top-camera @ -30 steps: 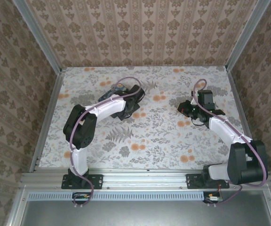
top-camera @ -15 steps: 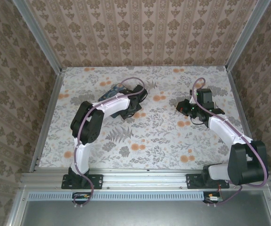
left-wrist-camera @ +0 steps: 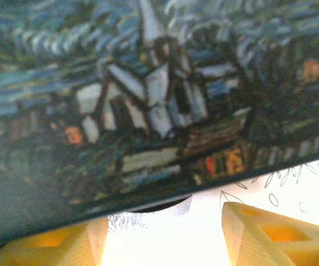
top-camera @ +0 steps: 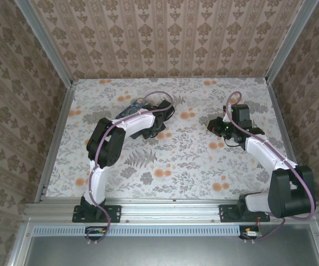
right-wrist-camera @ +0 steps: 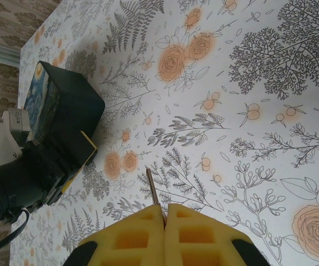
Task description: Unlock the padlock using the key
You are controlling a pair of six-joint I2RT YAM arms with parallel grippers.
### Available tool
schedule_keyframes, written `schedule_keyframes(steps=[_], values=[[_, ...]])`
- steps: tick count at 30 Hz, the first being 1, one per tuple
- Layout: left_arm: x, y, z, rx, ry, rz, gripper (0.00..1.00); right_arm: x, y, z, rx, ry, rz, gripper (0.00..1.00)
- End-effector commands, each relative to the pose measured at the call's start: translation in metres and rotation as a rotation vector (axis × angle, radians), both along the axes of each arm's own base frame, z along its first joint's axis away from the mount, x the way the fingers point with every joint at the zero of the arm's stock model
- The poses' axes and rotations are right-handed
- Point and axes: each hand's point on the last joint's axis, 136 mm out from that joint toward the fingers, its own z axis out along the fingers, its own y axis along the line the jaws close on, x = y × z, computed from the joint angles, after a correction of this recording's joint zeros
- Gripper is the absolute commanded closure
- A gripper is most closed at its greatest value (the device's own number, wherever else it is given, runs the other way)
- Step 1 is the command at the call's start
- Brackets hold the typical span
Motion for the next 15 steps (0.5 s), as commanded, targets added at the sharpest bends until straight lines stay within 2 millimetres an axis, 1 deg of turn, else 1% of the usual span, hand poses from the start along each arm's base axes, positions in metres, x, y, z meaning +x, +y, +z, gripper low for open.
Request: schedule_keyframes(steps=[1, 5, 7, 10, 15], values=[[0.002, 0.0103, 0.0047, 0.045, -0.004, -0.016, 0.43, 0.0028, 0.0076, 0.011, 0.018, -0.03, 0.032, 1.0], [0.0016, 0.0129, 0.0032, 0.059, -0.004, -0.018, 0.46, 0.0013, 0.0083, 0.0104, 0.019, -0.027, 0.035, 1.0], [0.0011, 0.0154, 0.0015, 0.062, -0.001, -0.018, 0.5, 0.0001, 0.009, 0.0103, 0.018, -0.027, 0.038, 1.0], [0.0012, 0.018, -0.0014, 0.062, 0.007, -0.014, 0.53, -0.0012, 0.0105, 0.0106, 0.021, -0.028, 0.044, 1.0], [0.0016, 0.0188, -0.0034, 0.07, 0.009, -0.016, 0.54, -0.0033, 0.0125, 0.0106, 0.022, -0.025, 0.052, 1.0]])
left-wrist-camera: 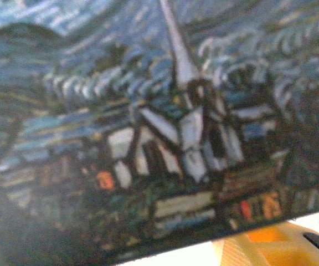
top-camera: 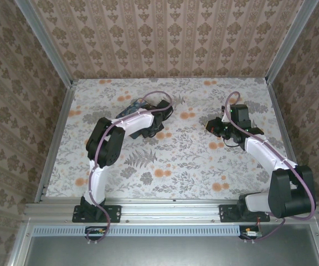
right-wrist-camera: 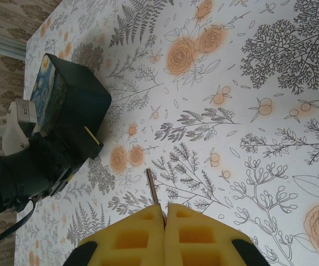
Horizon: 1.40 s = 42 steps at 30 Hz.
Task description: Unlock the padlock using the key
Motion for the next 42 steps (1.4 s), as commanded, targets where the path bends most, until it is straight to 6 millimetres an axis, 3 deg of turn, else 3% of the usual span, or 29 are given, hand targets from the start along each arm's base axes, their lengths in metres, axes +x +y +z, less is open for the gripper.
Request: schedule_keyframes(steps=[1, 13, 17, 23, 29, 34, 42], values=[[-0.002, 0.01, -0.003, 0.045, 0.01, -0.006, 0.54, -0.001, 0.006, 0.01, 0.01, -0.027, 0.028, 1.0], [0.001, 0.008, -0.005, 0.034, -0.002, -0.041, 0.67, -0.005, 0.012, 0.01, 0.011, -0.025, 0.054, 1.0], [0.006, -0.011, -0.004, -0.106, -0.035, -0.126, 0.71, -0.017, 0.034, 0.004, 0.038, -0.005, 0.151, 1.0], [0.0, -0.027, 0.014, -0.23, 0.0, -0.24, 0.78, -0.037, 0.066, -0.003, 0.041, 0.001, 0.255, 1.0], [-0.013, -0.04, 0.032, -0.334, 0.04, -0.284, 0.77, -0.04, 0.077, -0.003, 0.044, 0.004, 0.284, 1.0], [-0.024, -0.055, 0.047, -0.505, 0.113, -0.277, 0.77, -0.05, 0.086, -0.003, 0.048, -0.004, 0.333, 1.0], [-0.049, -0.072, 0.077, -0.78, 0.277, -0.22, 0.79, -0.063, 0.124, 0.007, 0.111, -0.138, 0.465, 1.0]])
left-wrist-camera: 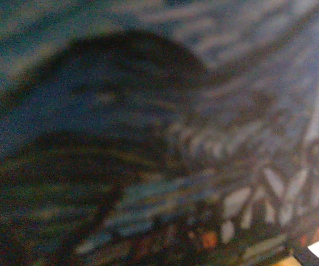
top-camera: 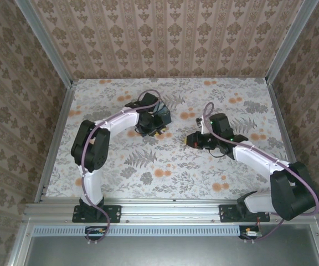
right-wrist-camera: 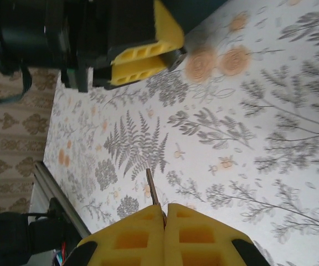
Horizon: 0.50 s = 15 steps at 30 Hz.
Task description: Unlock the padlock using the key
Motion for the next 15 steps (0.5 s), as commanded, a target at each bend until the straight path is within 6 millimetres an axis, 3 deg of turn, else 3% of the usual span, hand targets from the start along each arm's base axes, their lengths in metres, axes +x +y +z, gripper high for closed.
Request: schedule_keyframes(steps=[1, 9, 15], values=[[-0.023, -0.015, 0.044, -0.173, 0.093, -0.011, 0.79, 0.001, 0.018, 0.018, 0.055, -0.128, 0.068, 1.0], [-0.044, -0.017, 0.082, -0.292, 0.146, 0.007, 0.8, 0.011, 0.031, 0.021, 0.115, -0.187, 0.103, 1.0], [-0.054, -0.007, 0.089, -0.336, 0.16, 0.061, 0.81, 0.017, 0.037, 0.028, 0.158, -0.21, 0.112, 1.0]])
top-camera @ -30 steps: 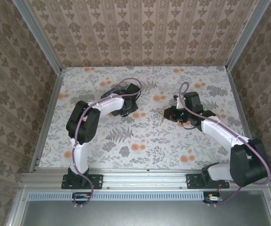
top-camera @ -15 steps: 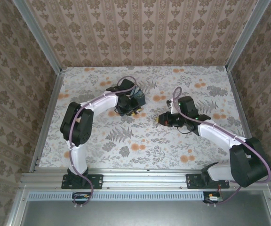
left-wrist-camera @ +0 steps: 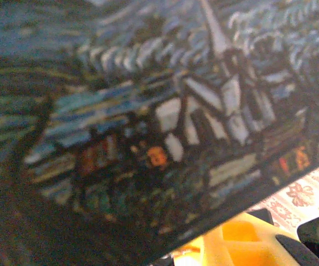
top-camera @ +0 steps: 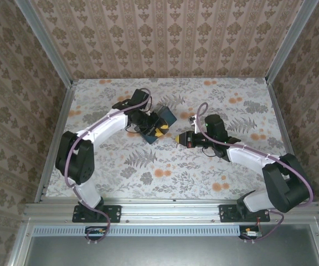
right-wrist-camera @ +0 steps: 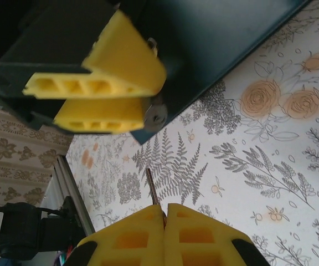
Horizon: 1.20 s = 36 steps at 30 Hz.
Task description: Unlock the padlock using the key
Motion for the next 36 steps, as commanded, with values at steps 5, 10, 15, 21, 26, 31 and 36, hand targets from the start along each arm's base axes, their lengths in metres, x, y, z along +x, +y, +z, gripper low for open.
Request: schedule_keyframes(steps=[5, 10, 15, 21, 26, 31, 36], values=[[-0.009, 0.004, 0.017, -0.107, 0.034, 0.054, 0.81, 0.004, 0.013, 0.026, 0.093, -0.067, 0.054, 1.0], [-0.008, 0.01, 0.019, -0.138, 0.037, 0.096, 0.81, 0.005, 0.016, 0.021, 0.092, -0.053, 0.067, 1.0], [-0.007, 0.015, 0.02, -0.145, 0.035, 0.107, 0.81, 0.005, 0.021, 0.02, 0.099, -0.058, 0.079, 1.0], [-0.007, 0.016, 0.02, -0.154, 0.037, 0.118, 0.82, 0.008, 0.028, 0.021, 0.109, -0.07, 0.084, 1.0], [-0.009, 0.018, 0.018, -0.156, 0.04, 0.126, 0.82, 0.011, 0.031, 0.022, 0.111, -0.077, 0.082, 1.0], [-0.009, 0.021, 0.019, -0.146, 0.031, 0.134, 0.82, 0.014, 0.034, 0.023, 0.114, -0.085, 0.084, 1.0], [-0.009, 0.022, 0.019, -0.145, 0.031, 0.14, 0.83, 0.017, 0.036, 0.018, 0.091, -0.087, 0.076, 1.0]])
